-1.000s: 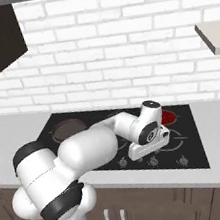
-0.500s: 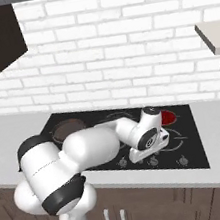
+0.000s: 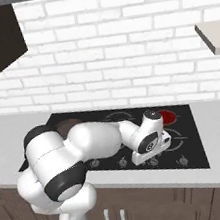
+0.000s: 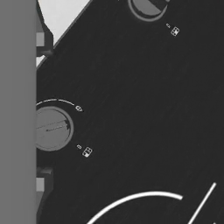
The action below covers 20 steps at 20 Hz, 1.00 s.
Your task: Turn off the rear right burner of the stove.
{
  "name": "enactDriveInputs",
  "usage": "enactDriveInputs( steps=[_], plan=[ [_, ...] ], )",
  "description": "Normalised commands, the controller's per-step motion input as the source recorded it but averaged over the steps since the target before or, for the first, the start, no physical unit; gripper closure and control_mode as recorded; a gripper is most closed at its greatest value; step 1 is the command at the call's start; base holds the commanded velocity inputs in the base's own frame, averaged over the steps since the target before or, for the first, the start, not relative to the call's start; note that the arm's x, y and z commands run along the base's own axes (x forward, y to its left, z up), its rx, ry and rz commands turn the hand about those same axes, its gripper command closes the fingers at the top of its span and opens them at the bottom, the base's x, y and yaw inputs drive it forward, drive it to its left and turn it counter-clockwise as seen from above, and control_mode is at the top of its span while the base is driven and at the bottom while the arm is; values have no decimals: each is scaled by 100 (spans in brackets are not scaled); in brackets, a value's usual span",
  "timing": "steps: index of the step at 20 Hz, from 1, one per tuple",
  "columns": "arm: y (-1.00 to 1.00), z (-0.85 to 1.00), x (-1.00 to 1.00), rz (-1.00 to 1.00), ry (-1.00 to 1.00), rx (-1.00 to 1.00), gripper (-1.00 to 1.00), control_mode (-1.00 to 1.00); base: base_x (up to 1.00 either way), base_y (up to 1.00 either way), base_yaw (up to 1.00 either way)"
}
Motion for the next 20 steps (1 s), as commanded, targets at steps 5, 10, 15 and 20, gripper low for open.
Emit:
enactDriveInputs(
  steps=[5, 10, 15, 20],
  plan=[
    [-10, -4, 8, 0, 0, 0, -100, -100, 0, 0, 0],
    [-2, -3, 18, 0, 0, 0, -100, -100, 0, 0, 0],
    [-4, -12, 5, 0, 1, -3, -100, -100, 0, 0, 0],
    [-13, -24, -22, 3, 1, -8, -100, -100, 0, 0, 0]
  ],
)
